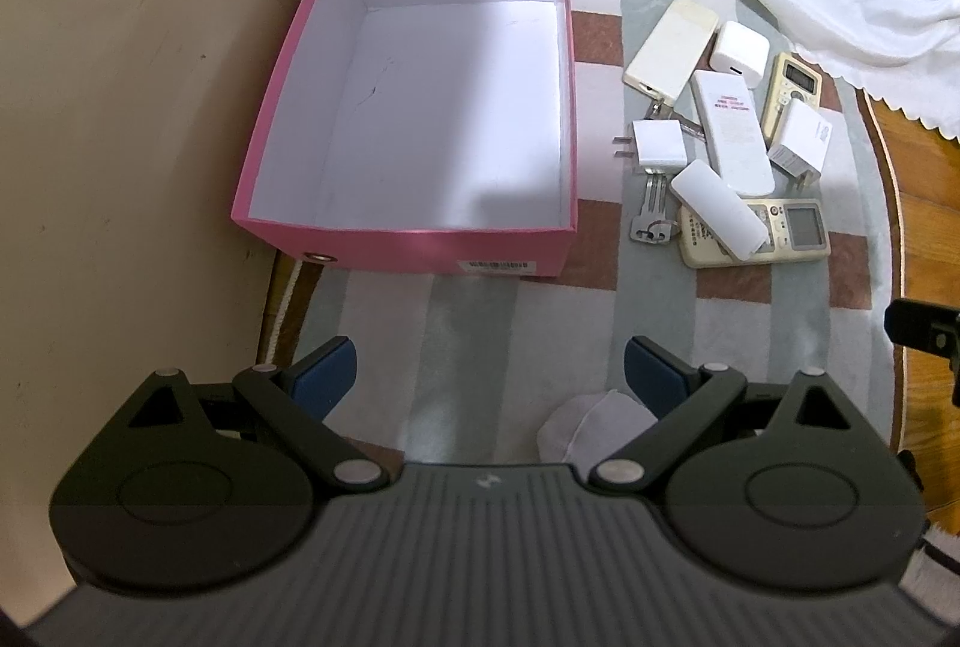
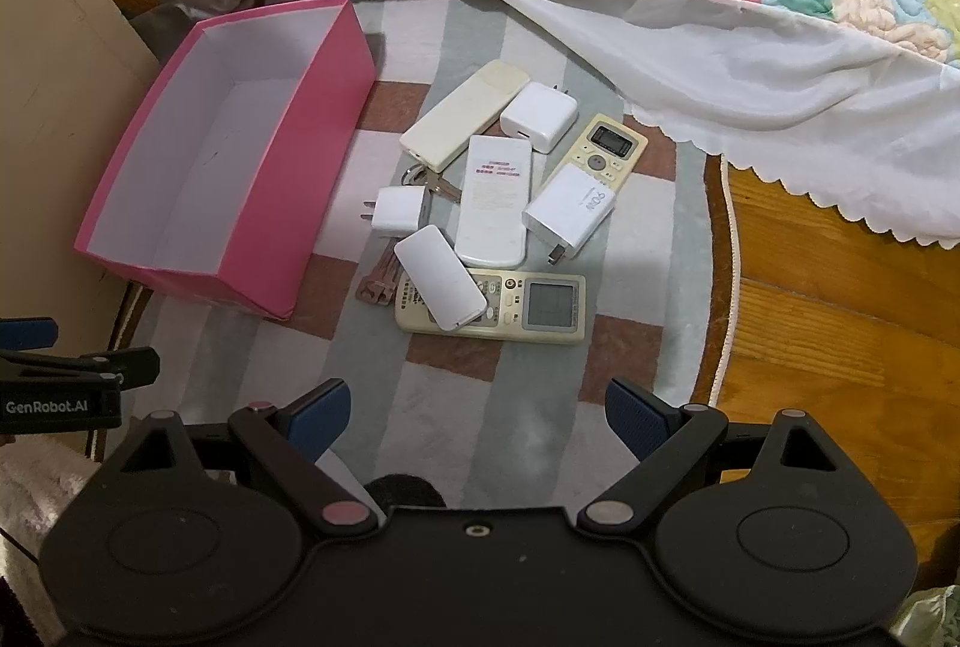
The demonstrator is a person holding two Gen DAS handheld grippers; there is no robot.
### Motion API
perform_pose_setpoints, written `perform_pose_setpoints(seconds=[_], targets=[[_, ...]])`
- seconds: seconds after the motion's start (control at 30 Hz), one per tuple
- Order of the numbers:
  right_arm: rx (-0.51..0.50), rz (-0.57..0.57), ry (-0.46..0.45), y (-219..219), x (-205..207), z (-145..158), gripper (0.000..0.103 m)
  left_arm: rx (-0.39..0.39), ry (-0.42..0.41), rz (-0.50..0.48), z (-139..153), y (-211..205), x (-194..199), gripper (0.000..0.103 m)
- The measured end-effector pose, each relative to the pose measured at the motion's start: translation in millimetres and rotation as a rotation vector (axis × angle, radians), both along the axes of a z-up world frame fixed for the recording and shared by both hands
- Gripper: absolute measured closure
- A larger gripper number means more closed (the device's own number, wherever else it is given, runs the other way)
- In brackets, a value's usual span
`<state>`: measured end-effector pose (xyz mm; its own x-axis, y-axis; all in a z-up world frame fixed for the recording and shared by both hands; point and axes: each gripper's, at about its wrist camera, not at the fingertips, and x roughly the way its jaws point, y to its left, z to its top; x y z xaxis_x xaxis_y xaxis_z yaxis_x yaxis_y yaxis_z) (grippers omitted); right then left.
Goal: Organize rigid objects
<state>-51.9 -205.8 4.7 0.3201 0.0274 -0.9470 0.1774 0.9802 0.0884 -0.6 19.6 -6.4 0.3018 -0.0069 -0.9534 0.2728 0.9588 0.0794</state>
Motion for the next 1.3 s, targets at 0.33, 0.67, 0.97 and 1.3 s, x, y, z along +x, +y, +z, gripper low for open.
perform_pose_setpoints(seconds=[0.33, 0.67, 0.97, 1.3], targets=[[0.024, 0.033, -0.083, -5, -4, 6, 0.009, -0.035, -0.033, -0.005, 7, -3, -4, 0.006], [0.041, 0.053, -0.194, -16, -12, 12, 0.009, -0.071, -0.050, -0.033, 15, -17, -6, 0.006], [0.018, 0.159, -0.440, -14, -27, 28, 0.009, -0.113, -0.205, -0.059, 39, -35, -19, 0.009], [0.055, 0.347, -0.369, -33, 1, 5, 0.009, -0.294, -0.093, -0.125, 26, -82, 16, 0.009]])
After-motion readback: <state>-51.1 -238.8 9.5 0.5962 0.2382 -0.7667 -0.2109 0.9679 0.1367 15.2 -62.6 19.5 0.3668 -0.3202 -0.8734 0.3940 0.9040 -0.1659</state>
